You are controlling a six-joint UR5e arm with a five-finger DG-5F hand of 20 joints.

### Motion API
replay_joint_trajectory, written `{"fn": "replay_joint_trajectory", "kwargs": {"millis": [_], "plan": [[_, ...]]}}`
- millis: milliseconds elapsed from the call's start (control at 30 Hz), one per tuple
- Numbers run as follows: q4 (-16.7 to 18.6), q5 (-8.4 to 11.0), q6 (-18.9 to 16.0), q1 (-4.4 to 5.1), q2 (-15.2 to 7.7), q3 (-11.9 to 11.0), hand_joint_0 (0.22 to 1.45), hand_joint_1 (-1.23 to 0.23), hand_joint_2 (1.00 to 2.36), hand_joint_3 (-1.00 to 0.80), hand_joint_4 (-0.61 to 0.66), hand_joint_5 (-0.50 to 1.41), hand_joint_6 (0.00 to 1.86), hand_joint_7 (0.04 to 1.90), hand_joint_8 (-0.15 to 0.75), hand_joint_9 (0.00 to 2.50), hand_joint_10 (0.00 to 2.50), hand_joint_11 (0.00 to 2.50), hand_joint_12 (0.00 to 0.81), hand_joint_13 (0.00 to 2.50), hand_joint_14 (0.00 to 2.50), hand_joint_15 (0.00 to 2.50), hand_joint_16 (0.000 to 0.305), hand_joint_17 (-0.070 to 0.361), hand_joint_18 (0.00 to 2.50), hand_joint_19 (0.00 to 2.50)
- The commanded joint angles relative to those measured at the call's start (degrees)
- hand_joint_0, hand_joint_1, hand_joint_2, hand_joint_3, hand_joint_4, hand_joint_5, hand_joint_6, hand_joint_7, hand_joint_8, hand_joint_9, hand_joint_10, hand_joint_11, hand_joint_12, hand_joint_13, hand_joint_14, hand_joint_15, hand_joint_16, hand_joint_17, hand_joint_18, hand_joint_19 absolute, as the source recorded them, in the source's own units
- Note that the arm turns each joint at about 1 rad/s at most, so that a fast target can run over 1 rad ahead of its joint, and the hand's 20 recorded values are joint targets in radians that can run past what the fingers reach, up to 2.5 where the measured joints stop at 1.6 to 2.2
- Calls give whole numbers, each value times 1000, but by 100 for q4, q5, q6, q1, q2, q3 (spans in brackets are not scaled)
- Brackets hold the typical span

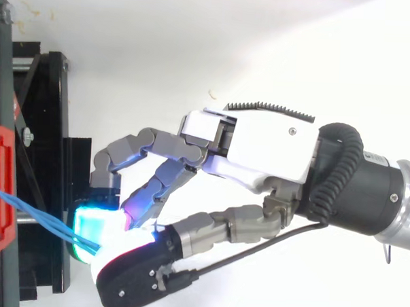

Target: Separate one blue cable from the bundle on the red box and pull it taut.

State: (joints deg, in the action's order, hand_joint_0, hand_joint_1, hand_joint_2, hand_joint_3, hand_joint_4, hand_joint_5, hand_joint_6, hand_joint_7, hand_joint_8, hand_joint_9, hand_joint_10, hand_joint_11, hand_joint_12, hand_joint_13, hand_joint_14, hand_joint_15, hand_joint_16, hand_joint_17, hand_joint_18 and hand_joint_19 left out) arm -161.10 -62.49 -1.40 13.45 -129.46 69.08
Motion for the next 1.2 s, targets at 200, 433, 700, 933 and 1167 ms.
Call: {"fn": "replay_joint_trajectory", "kwargs": {"millis": [200,433,700,933,1167], "plan": [[0,0,0,8,-1,0,637,-757,1011,-350,198,-191,866,1098,353,983,14,659,388,969,12,422,54,122,828,592],[-9,0,0,8,-1,0,613,-749,1017,-215,143,-193,873,1074,344,959,17,631,381,952,14,424,53,120,786,622],[9,0,0,17,-1,0,607,-645,1014,-227,177,-180,848,1082,368,982,14,611,401,961,13,420,56,126,802,617],[0,0,0,17,-1,0,605,-506,1010,-217,191,-169,836,1092,393,1038,15,592,423,993,12,418,61,138,839,617],[9,9,9,26,-1,-18,614,-467,1006,-229,190,-152,821,1131,396,1113,13,587,433,1027,12,417,64,144,866,615]]}}
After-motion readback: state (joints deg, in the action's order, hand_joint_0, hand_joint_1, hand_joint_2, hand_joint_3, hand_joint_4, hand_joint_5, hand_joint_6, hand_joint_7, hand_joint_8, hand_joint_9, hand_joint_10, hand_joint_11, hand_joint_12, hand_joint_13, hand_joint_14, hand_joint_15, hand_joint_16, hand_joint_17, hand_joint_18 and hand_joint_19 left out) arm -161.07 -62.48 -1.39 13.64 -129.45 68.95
